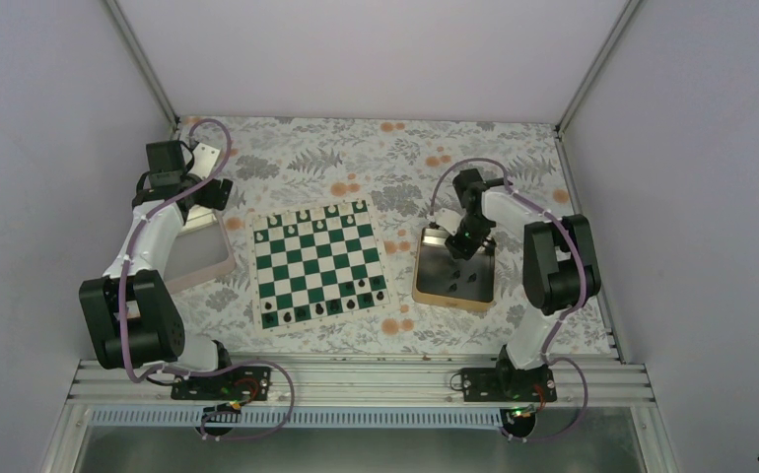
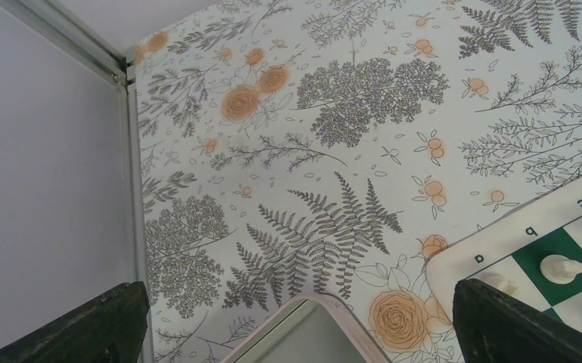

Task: Set up the chess pieces on the board
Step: Pick up the chess piece from the storage box.

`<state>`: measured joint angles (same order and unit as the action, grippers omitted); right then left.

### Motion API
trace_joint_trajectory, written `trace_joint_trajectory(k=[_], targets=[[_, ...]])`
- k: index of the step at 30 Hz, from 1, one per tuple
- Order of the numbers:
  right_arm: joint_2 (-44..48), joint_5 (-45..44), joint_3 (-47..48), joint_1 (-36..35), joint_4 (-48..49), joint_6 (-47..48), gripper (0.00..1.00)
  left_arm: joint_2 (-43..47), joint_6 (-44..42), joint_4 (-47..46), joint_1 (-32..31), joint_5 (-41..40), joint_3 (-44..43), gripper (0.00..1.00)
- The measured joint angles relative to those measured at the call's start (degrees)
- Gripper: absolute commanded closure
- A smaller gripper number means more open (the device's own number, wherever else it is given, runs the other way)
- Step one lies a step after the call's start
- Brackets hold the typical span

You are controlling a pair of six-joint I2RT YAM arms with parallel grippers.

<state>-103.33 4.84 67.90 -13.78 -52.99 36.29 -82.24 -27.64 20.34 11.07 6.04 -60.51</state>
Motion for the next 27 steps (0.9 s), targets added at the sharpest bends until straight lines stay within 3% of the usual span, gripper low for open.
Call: trace_joint_trajectory(k=[5, 12, 18, 23, 27], targets=[[0.20, 0.31, -0.90, 0.00, -0.72, -0.20, 0.79, 0.00, 0.02, 0.09, 0.00, 0.00, -0.02, 0.00], [0.33, 0.46, -1.40, 0.00, -0.55, -0.79, 0.93, 0.00, 0.02, 0.13, -0.07, 0.02, -0.02, 0.00], [1.16, 0.52, -0.50, -0.15, -1.79, -0.79, 0.94, 0.00, 0.02, 0.13, -0.07, 0.02, -0.02, 0.00], [3.15, -0.59, 5.31, -2.82, -6.10, -1.20, 0.94, 0.00, 0.02, 0.13, -0.11, 0.02, -0.02, 0.00], [3.45, -2.23, 15.23, -8.81, -10.38, -1.88, 0.94, 0.00, 0.02, 0.13, -0.11, 0.02, -0.02, 0.00]])
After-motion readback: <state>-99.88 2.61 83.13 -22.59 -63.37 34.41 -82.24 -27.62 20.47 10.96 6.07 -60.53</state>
